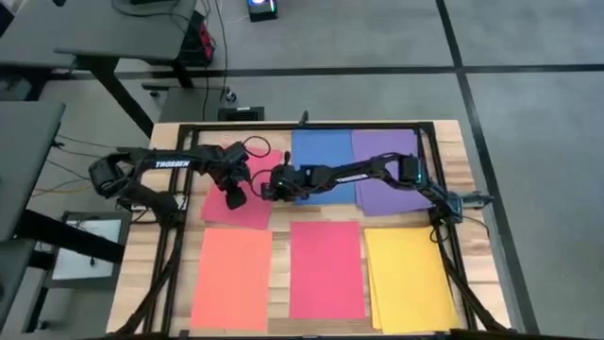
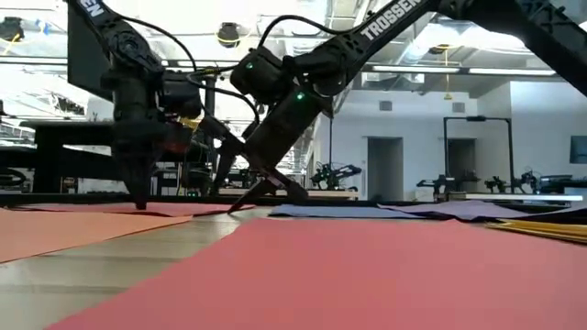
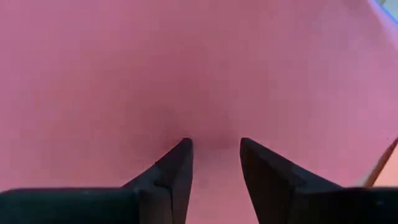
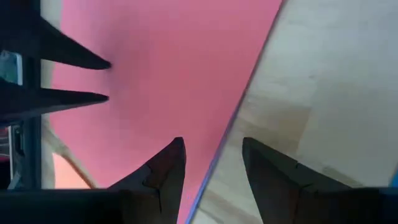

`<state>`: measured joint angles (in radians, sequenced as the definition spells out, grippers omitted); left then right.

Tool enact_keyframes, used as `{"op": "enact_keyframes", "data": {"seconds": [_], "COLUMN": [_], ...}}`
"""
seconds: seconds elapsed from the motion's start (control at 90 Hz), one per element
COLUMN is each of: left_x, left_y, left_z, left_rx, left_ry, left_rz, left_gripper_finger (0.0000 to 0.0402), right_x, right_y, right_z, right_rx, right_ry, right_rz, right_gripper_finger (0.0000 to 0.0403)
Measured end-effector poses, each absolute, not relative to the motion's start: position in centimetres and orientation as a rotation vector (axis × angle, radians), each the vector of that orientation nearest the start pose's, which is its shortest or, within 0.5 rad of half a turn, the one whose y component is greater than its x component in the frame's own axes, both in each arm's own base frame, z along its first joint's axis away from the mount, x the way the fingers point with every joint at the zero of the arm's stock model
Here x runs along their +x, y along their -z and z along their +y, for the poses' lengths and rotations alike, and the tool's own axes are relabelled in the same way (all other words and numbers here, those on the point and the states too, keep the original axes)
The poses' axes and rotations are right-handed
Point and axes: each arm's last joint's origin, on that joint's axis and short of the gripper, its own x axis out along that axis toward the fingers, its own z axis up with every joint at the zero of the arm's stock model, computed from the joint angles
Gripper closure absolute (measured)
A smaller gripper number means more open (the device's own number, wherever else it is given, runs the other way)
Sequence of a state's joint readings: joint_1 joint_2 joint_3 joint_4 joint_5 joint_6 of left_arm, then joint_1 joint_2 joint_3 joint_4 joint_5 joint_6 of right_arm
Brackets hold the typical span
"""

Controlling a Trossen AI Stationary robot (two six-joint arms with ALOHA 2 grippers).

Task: Organize paper
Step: Stack the pink paper on the bottom center pink papers

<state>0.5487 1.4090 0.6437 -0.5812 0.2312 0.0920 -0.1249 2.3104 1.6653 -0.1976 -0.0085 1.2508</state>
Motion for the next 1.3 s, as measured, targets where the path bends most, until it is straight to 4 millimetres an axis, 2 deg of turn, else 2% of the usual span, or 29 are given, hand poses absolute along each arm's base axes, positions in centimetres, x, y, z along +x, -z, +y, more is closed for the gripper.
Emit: {"op": "enact_keyframes", "data": {"seconds": [0.311,0.489,0.689,0.8,1.1,1.3], "left_x": [19.9,19.8,19.8,19.8,19.7,19.7], "left_y": [-13.5,-13.5,-13.4,-13.4,-13.4,-13.4], "left_z": [9.1,9.0,9.0,9.0,9.0,9.0], "left_rx": [-0.363,-0.376,-0.378,-0.381,-0.381,-0.38], "left_ry": [-0.155,-0.16,-0.162,-0.164,-0.165,-0.166], "left_rz": [1.188,1.195,1.197,1.198,1.201,1.202], "left_gripper_finger": [0.0283,0.0283,0.0283,0.0283,0.0283,0.0283], "right_x": [49.0,48.9,48.2,48.1,48.0,48.0], "right_y": [-12.7,-13.0,-15.2,-15.6,-15.9,-15.9], "right_z": [-6.2,-6.1,-6.2,-6.2,-5.4,-5.5], "right_rx": [1.22,1.19,1.186,1.192,1.216,1.223], "right_ry": [0.631,0.601,0.594,0.595,0.557,0.569], "right_rz": [0.654,0.681,0.691,0.691,0.736,0.725], "right_gripper_finger": [0.025,0.025,0.025,0.025,0.025,0.025]}}
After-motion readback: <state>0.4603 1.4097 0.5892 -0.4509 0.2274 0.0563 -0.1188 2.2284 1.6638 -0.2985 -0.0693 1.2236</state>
